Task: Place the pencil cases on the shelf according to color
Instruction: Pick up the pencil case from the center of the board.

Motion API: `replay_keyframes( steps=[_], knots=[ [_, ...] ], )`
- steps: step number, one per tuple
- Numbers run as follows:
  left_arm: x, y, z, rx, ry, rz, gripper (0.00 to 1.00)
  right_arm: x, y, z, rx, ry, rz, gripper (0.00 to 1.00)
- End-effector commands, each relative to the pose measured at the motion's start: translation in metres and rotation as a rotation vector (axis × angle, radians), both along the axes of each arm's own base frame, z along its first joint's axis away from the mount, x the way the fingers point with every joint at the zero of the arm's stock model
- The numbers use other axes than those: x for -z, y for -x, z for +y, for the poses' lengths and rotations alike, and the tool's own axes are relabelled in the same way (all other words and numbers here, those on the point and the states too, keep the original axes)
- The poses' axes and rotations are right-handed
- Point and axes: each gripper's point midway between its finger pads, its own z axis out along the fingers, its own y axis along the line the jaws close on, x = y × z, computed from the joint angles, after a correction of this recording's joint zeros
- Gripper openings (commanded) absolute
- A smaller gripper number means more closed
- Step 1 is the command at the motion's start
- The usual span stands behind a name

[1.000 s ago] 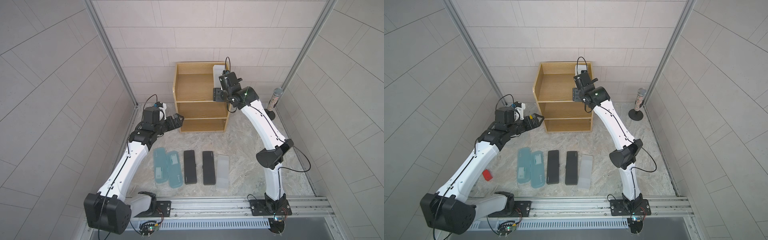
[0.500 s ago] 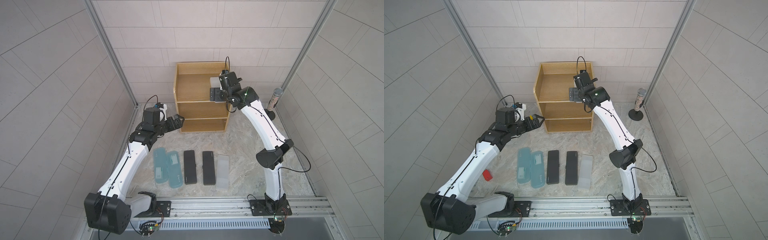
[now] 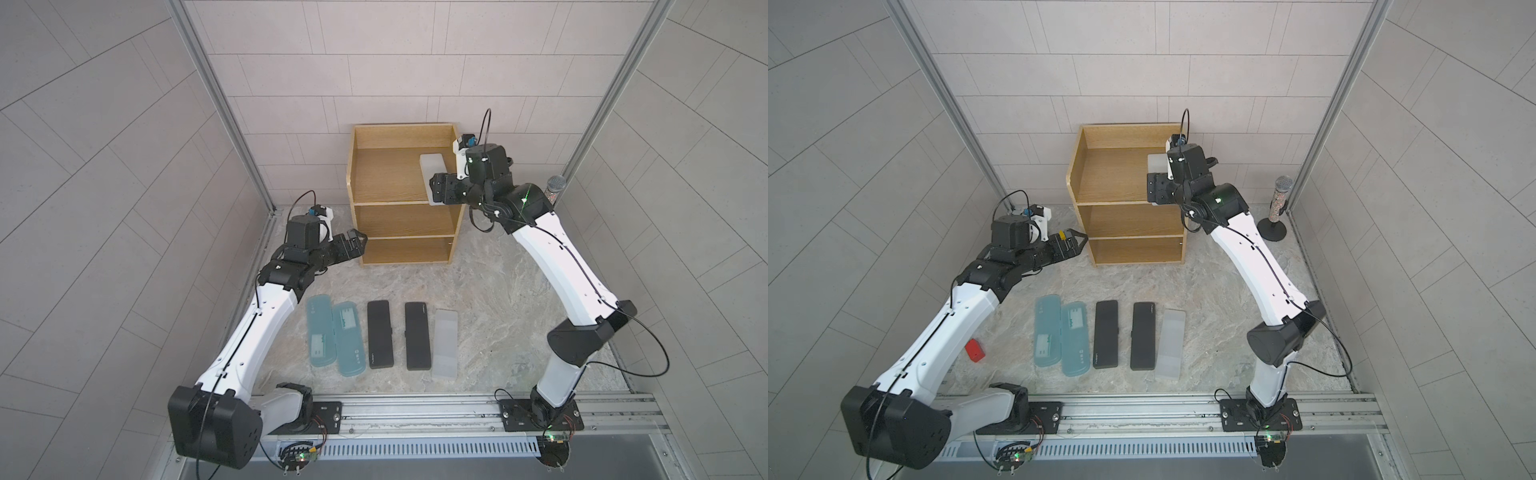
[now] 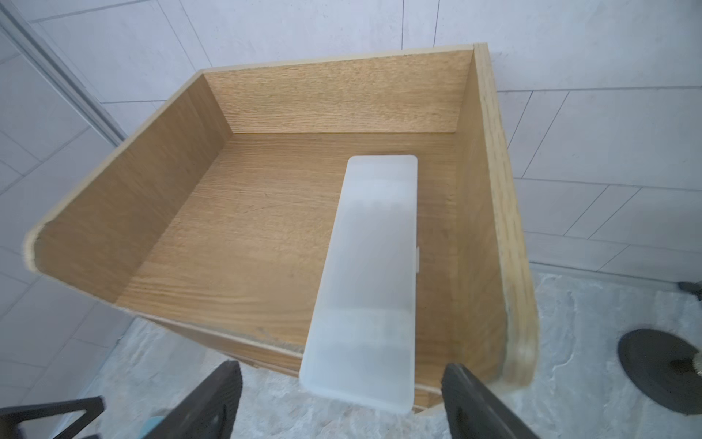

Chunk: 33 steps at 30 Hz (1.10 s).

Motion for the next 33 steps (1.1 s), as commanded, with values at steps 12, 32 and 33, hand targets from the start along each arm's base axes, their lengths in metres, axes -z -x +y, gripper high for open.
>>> replay_keyframes(
  steps=[12, 32, 33],
  knots=[
    [0.010, 0.015, 0.009, -0.022, -0.028, -0.005, 1.00, 0.051, 0.023, 0.018, -0.093, -0.048, 0.031, 0.46],
    [0.016, 0.021, 0.014, -0.034, -0.057, 0.014, 1.00, 0.053, 0.018, 0.019, -0.100, -0.010, 0.063, 0.79],
    [0.016, 0.022, 0.014, -0.031, -0.060, 0.016, 1.00, 0.056, 0.028, 0.020, -0.109, -0.001, 0.068, 0.81]
  ],
)
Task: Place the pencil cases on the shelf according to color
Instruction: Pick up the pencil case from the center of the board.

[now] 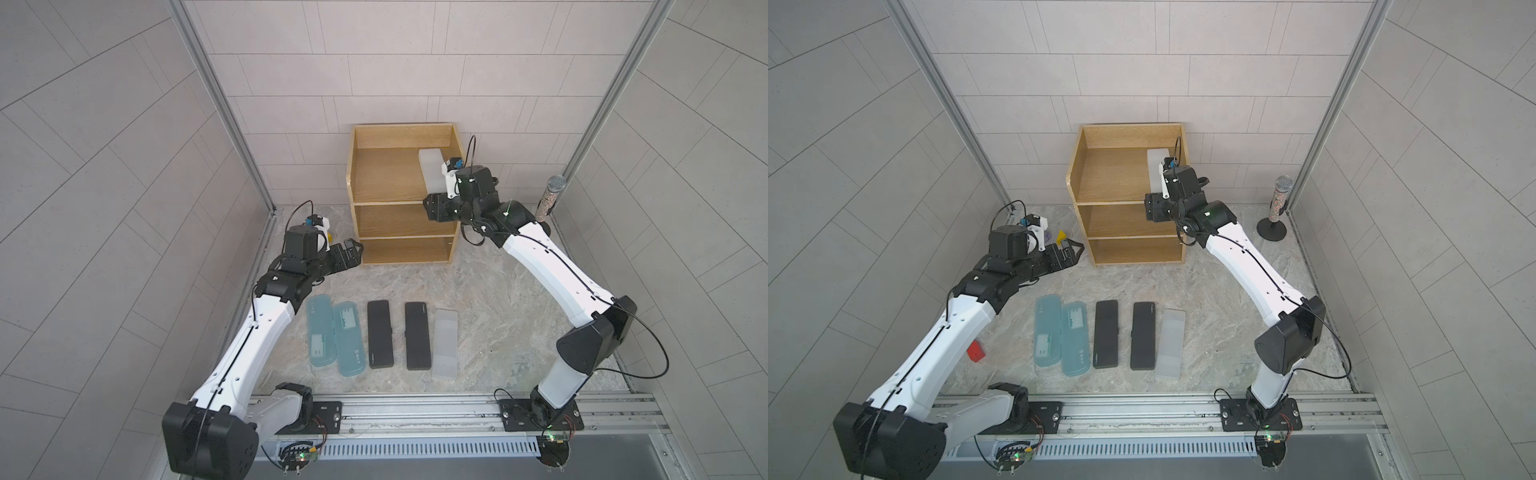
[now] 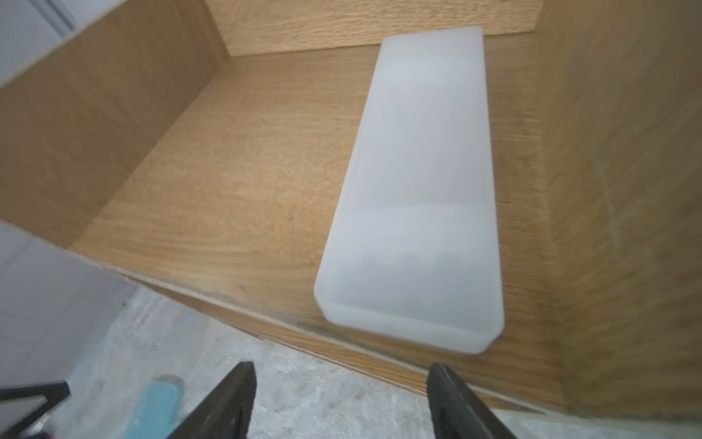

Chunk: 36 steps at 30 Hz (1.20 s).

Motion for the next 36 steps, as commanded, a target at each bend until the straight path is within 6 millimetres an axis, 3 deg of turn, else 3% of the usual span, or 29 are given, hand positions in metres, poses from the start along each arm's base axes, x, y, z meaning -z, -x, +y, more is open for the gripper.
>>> replay_keyframes(
  steps=[1, 8, 15, 18, 24, 32, 36],
  knots=[
    [-0.001, 0.005, 0.004, 0.010, -0.037, -0.012, 1.00, -0.013, 0.044, 0.000, -0.042, 0.005, -0.012, 0.84],
    [0.034, 0.027, 0.012, -0.043, -0.030, 0.112, 1.00, 0.043, 0.131, -0.019, 0.013, 0.083, 0.070, 0.95],
    [0.069, 0.050, 0.012, -0.083, -0.036, 0.206, 1.00, 0.138, 0.194, -0.049, 0.129, 0.072, 0.253, 0.98],
    [0.079, 0.061, 0.010, -0.083, -0.077, 0.208, 1.00, 0.177, 0.211, -0.054, 0.161, 0.070, 0.329, 0.98],
    [0.089, 0.070, 0.010, -0.080, -0.082, 0.225, 1.00, 0.234, 0.232, -0.036, 0.159, 0.012, 0.449, 0.98],
    [0.086, 0.070, 0.006, -0.060, -0.083, 0.216, 1.00, 0.273, 0.243, -0.010, 0.128, 0.028, 0.533, 1.00],
    [0.084, 0.069, 0.006, -0.053, -0.085, 0.211, 1.00, 0.292, 0.249, -0.006, 0.118, 0.083, 0.575, 1.00]
  ],
)
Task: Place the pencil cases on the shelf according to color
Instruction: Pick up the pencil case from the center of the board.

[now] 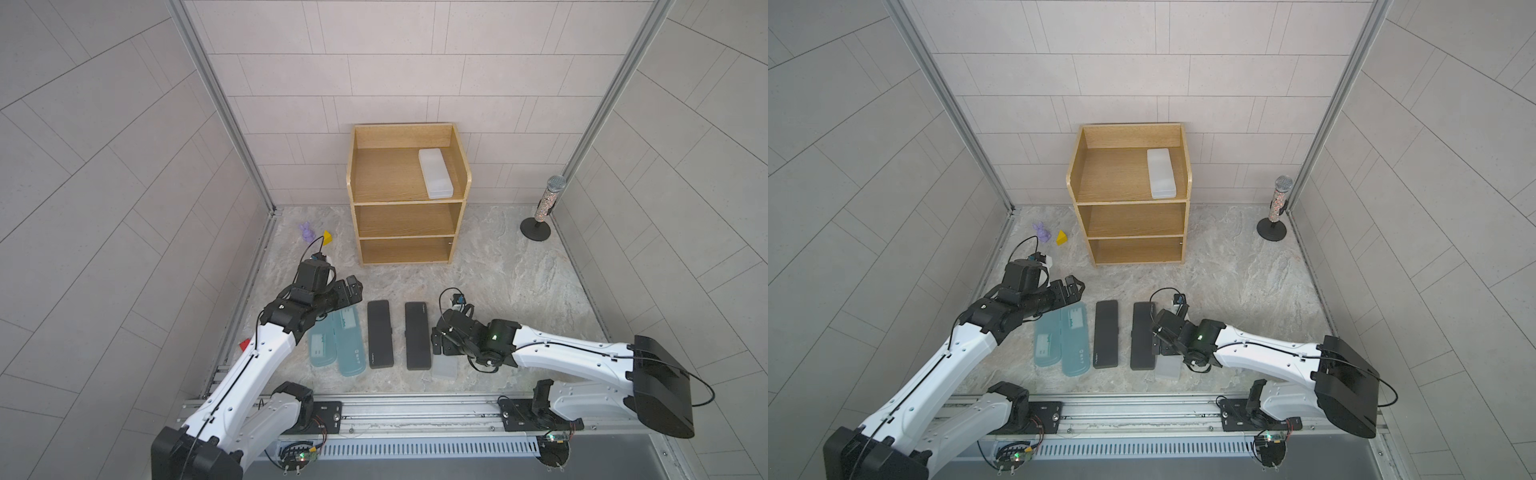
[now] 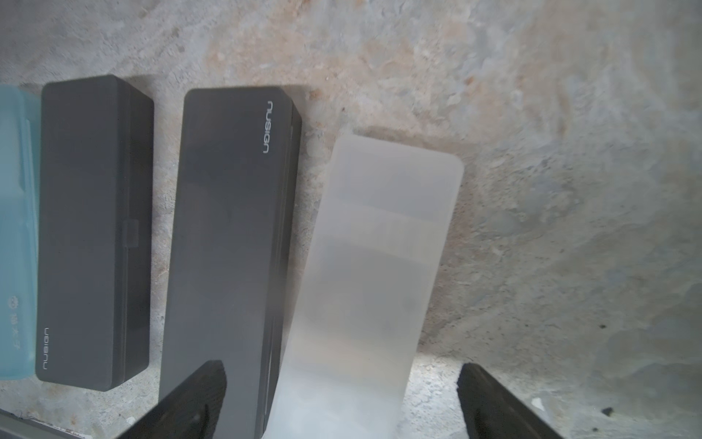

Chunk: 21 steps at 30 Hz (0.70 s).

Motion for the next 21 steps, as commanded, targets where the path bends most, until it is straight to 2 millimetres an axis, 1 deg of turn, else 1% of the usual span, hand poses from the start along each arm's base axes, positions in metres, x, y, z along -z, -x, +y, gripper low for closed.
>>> replay_keyframes(
  steps=[1, 4, 9, 13, 18, 21],
  knots=[
    [-0.004, 0.001, -0.001, 0.012, -0.004, -0.014, 1.00, 0.012, 0.004, 0.003, 0.007, 0.009, 0.029, 1.00],
    [-0.004, 0.002, -0.002, 0.012, 0.008, -0.020, 1.00, 0.024, 0.008, -0.001, 0.014, 0.036, 0.059, 1.00],
    [-0.001, 0.000, -0.005, 0.015, 0.020, -0.015, 1.00, 0.034, 0.012, -0.009, 0.029, 0.050, 0.071, 1.00],
    [0.000, 0.000, -0.008, 0.028, 0.032, -0.004, 1.00, 0.044, 0.016, -0.009, 0.029, 0.051, 0.091, 1.00],
    [-0.001, -0.001, -0.008, 0.025, 0.031, -0.013, 1.00, 0.053, 0.014, -0.005, 0.029, 0.054, 0.100, 0.99],
    [-0.001, 0.000, -0.008, 0.027, 0.033, -0.013, 1.00, 0.062, 0.017, -0.015, 0.036, 0.110, 0.124, 0.98]
  ],
)
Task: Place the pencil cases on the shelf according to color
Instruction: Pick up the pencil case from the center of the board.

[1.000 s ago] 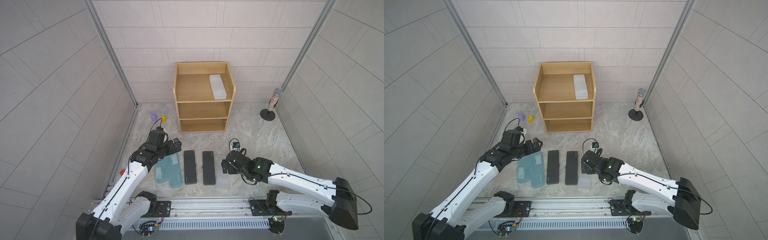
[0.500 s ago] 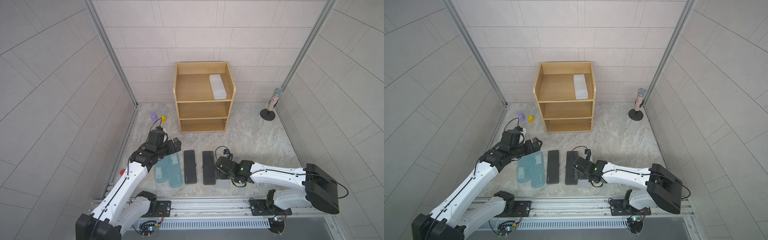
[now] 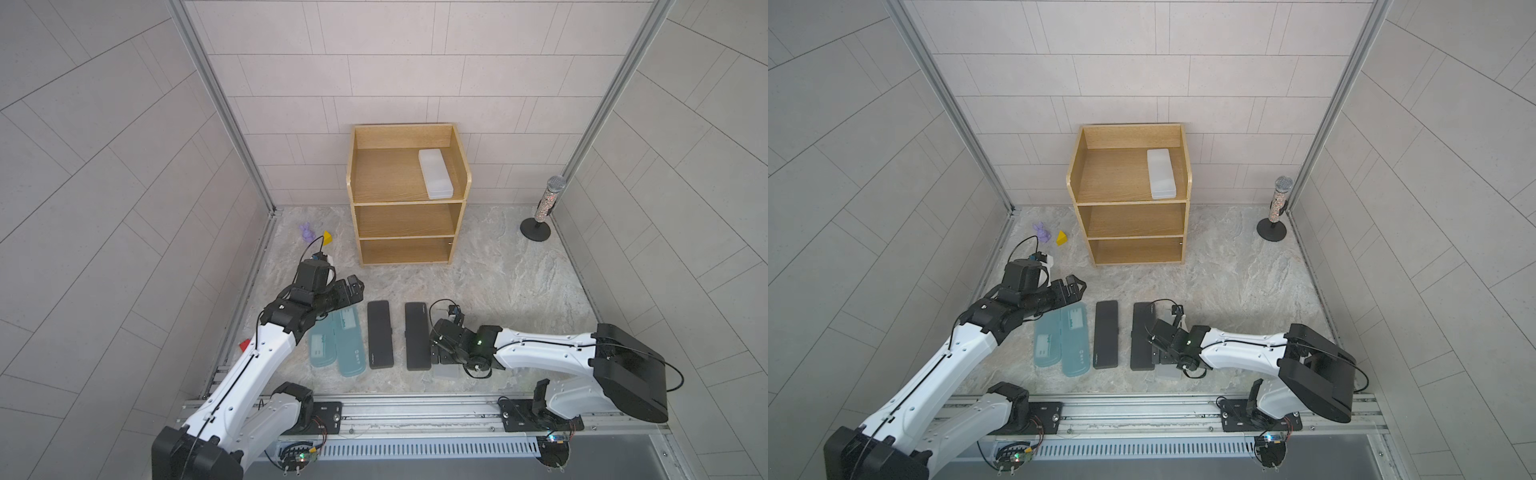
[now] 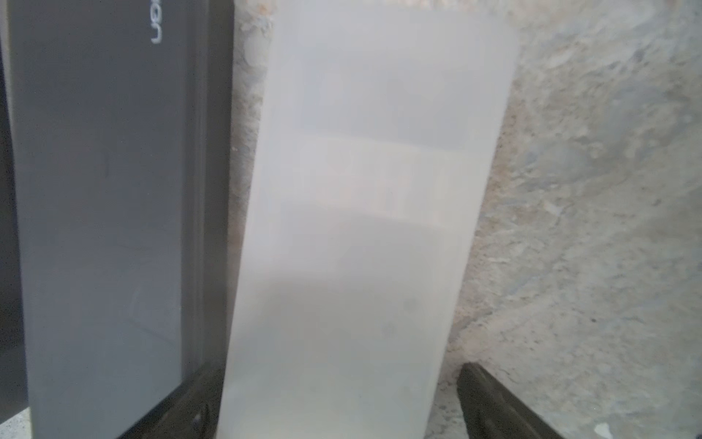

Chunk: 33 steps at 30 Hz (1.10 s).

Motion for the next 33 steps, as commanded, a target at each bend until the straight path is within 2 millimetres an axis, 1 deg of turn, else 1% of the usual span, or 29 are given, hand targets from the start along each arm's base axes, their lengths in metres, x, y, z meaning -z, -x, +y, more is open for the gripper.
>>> replay_keyframes(
  steps=[1, 4, 7, 8, 11, 13, 16, 18, 22, 23, 24, 28, 30, 33],
  knots=[
    [0.002, 0.001, -0.002, 0.007, 0.006, -0.002, 1.00, 0.018, 0.008, -0.016, 0.010, 0.074, 0.054, 0.98],
    [0.001, 0.001, -0.002, 0.004, 0.005, -0.004, 1.00, 0.016, 0.007, -0.032, 0.014, 0.125, 0.062, 0.97],
    [0.002, 0.001, -0.001, 0.001, 0.004, -0.002, 1.00, 0.005, -0.001, -0.042, 0.017, 0.120, 0.046, 0.96],
    [0.002, 0.001, -0.002, 0.001, 0.006, -0.002, 1.00, 0.009, 0.001, -0.053, 0.017, 0.135, 0.057, 0.96],
    [0.002, 0.001, -0.004, 0.007, 0.010, -0.002, 1.00, 0.001, -0.006, -0.061, 0.007, 0.118, 0.048, 0.96],
    [0.002, 0.001, -0.003, 0.007, 0.006, 0.000, 1.00, -0.007, -0.009, -0.062, -0.009, 0.116, 0.035, 0.96],
    [0.003, 0.002, -0.004, 0.011, 0.001, 0.003, 1.00, -0.027, -0.012, -0.061, -0.023, 0.108, 0.011, 0.97],
    [0.004, 0.003, -0.003, 0.011, -0.022, 0.009, 1.00, -0.036, -0.008, -0.063, -0.019, 0.090, 0.008, 0.99],
    [0.010, 0.005, -0.004, 0.022, -0.056, 0.037, 1.00, -0.041, 0.009, -0.072, -0.001, 0.069, 0.020, 1.00],
    [0.011, 0.006, -0.006, 0.029, -0.060, 0.049, 1.00, -0.045, 0.012, -0.071, 0.006, 0.054, 0.009, 1.00],
    [0.013, 0.008, -0.006, 0.034, -0.068, 0.064, 1.00, -0.037, 0.021, -0.078, 0.011, 0.067, 0.022, 1.00],
    [0.016, 0.016, -0.005, 0.063, -0.107, 0.093, 1.00, -0.032, 0.035, -0.082, 0.038, 0.067, 0.035, 1.00],
    [0.013, 0.017, -0.005, 0.066, -0.100, 0.076, 1.00, -0.031, 0.038, -0.079, 0.028, 0.073, 0.026, 1.00],
    [0.010, 0.017, -0.006, 0.068, -0.092, 0.061, 1.00, -0.022, 0.039, -0.080, 0.047, 0.076, 0.023, 1.00]
  ],
)
